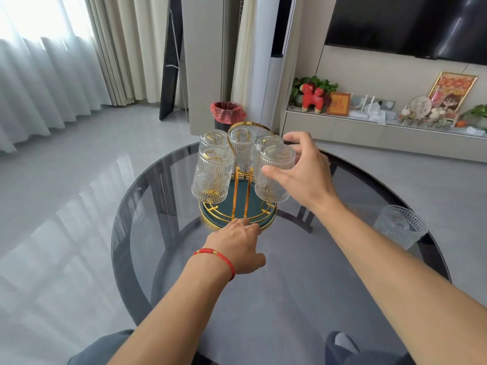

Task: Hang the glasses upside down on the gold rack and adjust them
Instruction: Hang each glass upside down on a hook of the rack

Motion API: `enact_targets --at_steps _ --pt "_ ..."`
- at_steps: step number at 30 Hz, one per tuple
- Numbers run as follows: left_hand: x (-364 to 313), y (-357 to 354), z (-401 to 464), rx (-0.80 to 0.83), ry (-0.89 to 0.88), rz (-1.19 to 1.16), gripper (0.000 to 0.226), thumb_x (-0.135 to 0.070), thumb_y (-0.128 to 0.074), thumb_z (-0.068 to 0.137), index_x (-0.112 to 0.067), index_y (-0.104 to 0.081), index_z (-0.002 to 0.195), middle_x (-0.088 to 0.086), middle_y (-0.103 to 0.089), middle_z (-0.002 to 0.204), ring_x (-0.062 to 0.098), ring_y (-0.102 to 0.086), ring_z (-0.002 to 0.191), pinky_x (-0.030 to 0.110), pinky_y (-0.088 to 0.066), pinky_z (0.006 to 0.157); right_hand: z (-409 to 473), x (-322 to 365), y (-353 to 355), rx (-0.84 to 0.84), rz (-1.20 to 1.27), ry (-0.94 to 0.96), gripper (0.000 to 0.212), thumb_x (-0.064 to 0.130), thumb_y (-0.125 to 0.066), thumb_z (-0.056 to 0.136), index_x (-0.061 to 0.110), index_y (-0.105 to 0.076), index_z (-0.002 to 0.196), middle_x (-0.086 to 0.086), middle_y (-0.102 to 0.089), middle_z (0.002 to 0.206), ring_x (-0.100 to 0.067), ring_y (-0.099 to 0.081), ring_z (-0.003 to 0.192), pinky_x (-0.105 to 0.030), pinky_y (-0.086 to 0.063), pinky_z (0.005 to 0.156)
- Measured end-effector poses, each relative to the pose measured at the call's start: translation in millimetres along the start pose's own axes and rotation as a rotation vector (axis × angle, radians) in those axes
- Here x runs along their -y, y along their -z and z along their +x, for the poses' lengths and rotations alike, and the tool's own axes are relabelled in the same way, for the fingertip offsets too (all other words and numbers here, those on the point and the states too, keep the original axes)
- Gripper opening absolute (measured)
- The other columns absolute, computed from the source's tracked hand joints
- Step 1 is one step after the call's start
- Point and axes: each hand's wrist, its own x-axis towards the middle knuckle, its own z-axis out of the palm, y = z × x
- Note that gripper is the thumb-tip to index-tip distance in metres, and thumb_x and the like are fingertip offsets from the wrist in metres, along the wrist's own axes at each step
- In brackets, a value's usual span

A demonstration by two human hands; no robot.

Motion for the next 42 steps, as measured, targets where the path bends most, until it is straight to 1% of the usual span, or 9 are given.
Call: enact_targets --at_steps 15,19,24,30,33,35,38,40,42 --pt "-3.1 -2.1 1.9 -0.028 0.0 0.023 0.056 -0.045 -0.062 0.096 -0.02 -0.05 0.145 0.006 -0.053 0.144 0.026 -0.052 0.13 0.048 -0.056 0.097 -17.6 -20.2 -9.4 0.116 -0.108 0.03 0.078 0.043 -0.08 0.088 0.022 -0.036 0.148 -0.006 -0.054 0.151 -0.03 -0.05 0.137 -0.032 -0.039 0.097" --pt "-8.8 5.0 1.8 -0.185 -0.027 -0.037 0.044 -0.038 -0.062 0.095 -0.019 -0.059 0.135 0.006 -0.065 0.131 0.028 -0.063 0.116 0.047 -0.058 0.092 -38.3 -30.7 -3.9 0.13 -0.086 0.043 0.077 0.043 -0.068 0.097 0.02 -0.026 0.157 -0.008 -0.045 0.159 -0.025 -0.049 0.141 -0.039 -0.043 0.109" --pt "-28.9 11.9 -1.7 -0.456 -0.217 -0.286 0.034 -0.026 -0.064 0.094 -0.018 -0.067 0.128 0.004 -0.072 0.121 0.024 -0.066 0.107 0.04 -0.057 0.09 -71.2 -61.7 28.5 0.097 -0.174 0.118 0.052 0.028 -0.066 0.098 0.018 -0.045 0.145 -0.006 -0.057 0.141 -0.022 -0.057 0.128 -0.042 -0.049 0.104" --pt "-43.5 1.0 -9.5 -0.478 -0.316 -0.337 0.034 -0.022 -0.065 0.096 -0.02 -0.065 0.13 0.002 -0.07 0.127 0.021 -0.066 0.113 0.039 -0.058 0.096 -105.4 -112.3 72.2 0.022 -0.383 0.083 0.034 0.006 -0.074 0.087 0.012 -0.068 0.119 -0.005 -0.066 0.123 -0.031 -0.058 0.121 -0.042 -0.043 0.105" --pt "-48.3 -6.2 -18.6 -0.496 -0.337 -0.299 0.037 -0.022 -0.065 0.096 -0.021 -0.065 0.132 0.0 -0.069 0.128 0.019 -0.066 0.113 0.033 -0.055 0.093 -104.1 -125.1 83.0 -0.094 -0.485 -0.047 0.043 0.01 -0.081 0.08 0.01 -0.068 0.121 -0.014 -0.06 0.138 -0.04 -0.047 0.141 -0.057 -0.024 0.118" --pt "-52.2 -11.0 -24.7 -0.489 -0.347 -0.275 0.038 -0.024 -0.066 0.096 -0.022 -0.064 0.134 -0.001 -0.068 0.13 0.019 -0.064 0.115 0.034 -0.054 0.093 -104.1 -133.1 86.3 -0.134 -0.52 -0.18 0.057 0.016 -0.083 0.08 0.012 -0.062 0.133 -0.018 -0.041 0.158 -0.04 -0.027 0.154 -0.06 -0.01 0.122" --pt "-58.0 -16.0 -27.3 -0.471 -0.338 -0.265 0.039 -0.026 -0.064 0.097 -0.024 -0.062 0.136 -0.002 -0.066 0.132 0.018 -0.062 0.117 0.034 -0.054 0.094 -104.6 -148.6 90.8 -0.228 -0.329 -0.318 0.081 0.016 -0.083 0.082 0.012 -0.042 0.151 -0.024 -0.01 0.168 -0.041 -0.015 0.154 -0.035 -0.018 0.12" --pt "-60.3 -17.1 -25.6 -0.456 -0.319 -0.275 0.039 -0.026 -0.064 0.097 -0.023 -0.061 0.137 -0.001 -0.065 0.133 0.018 -0.061 0.119 0.034 -0.054 0.097 -102.4 -162.2 93.8 -0.278 -0.157 -0.4 0.093 0.014 -0.083 0.084 0.011 -0.026 0.157 -0.023 -0.012 0.166 -0.032 -0.021 0.151 -0.013 -0.019 0.11" --pt "-61.0 -18.7 -24.0 -0.439 -0.296 -0.303 0.04 -0.024 -0.064 0.097 -0.023 -0.061 0.137 -0.001 -0.065 0.134 0.018 -0.06 0.12 0.034 -0.053 0.099 -99.9 -173.7 95.3 -0.304 -0.02 -0.555 0.102 0.024 -0.084 0.083 0.014 -0.017 0.159 -0.013 -0.033 0.16 -0.03 -0.037 0.145 -0.024 -0.033 0.109"
